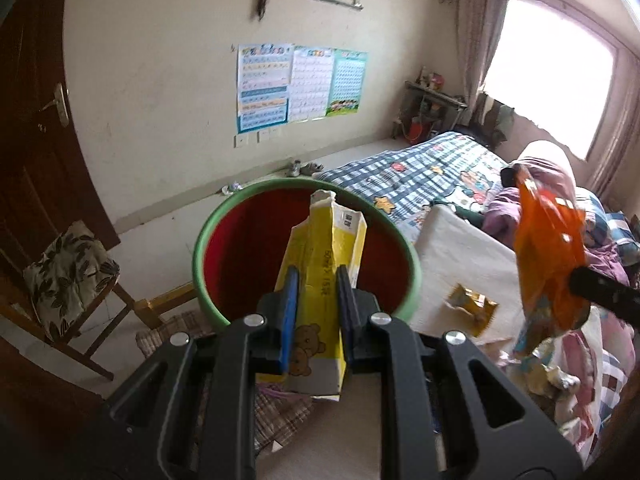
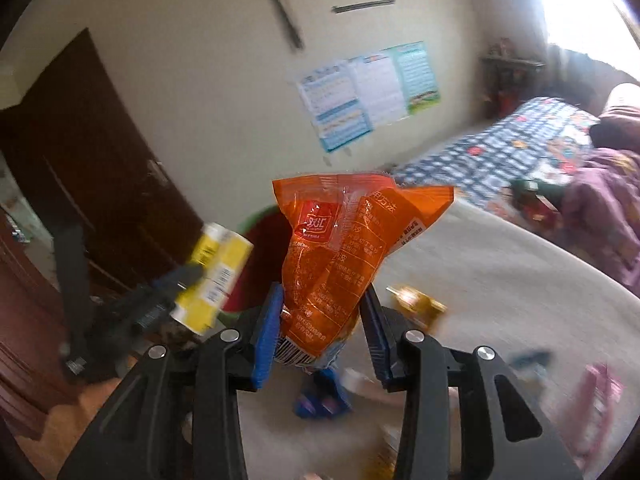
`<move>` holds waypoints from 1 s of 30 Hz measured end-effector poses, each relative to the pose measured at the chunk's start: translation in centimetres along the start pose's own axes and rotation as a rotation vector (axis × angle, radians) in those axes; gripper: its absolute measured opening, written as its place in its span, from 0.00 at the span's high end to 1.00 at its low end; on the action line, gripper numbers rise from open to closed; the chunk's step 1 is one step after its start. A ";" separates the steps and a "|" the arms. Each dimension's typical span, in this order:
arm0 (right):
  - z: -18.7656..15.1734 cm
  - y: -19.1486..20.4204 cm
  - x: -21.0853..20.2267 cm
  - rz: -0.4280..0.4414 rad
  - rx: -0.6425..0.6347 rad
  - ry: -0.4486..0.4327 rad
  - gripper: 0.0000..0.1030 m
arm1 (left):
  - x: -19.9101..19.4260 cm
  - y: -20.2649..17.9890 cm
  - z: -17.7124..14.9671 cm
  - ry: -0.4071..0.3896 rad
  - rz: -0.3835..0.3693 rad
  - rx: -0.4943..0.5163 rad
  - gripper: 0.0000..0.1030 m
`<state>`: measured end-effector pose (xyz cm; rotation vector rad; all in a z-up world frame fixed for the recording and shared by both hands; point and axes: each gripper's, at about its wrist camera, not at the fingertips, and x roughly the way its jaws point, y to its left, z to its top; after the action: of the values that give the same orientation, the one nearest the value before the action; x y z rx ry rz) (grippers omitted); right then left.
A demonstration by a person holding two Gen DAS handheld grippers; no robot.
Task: Collect trash
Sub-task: 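Carry both items over the red bucket and open both tools to drop them, then grasp the blue wrapper with the left tool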
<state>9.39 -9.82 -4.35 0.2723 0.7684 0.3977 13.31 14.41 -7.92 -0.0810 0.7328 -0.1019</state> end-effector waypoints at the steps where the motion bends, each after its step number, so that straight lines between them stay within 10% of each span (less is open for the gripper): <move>1: 0.5 0.5 1.1 0.012 -0.003 0.006 0.63 | 0.4 0.3 0.1 0.006 0.003 -0.002 0.83; 20: 2.0 3.7 10.6 -0.012 -0.013 0.117 0.52 | 4.9 2.6 1.0 0.071 0.005 -0.014 0.81; 30: 1.3 3.6 8.2 -0.016 -0.002 0.102 0.47 | 4.7 3.2 0.9 0.064 0.015 -0.037 0.43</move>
<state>14.83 -3.09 -7.15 0.2449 0.8698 0.3998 17.64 17.08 -10.74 -0.1079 0.7987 -0.0771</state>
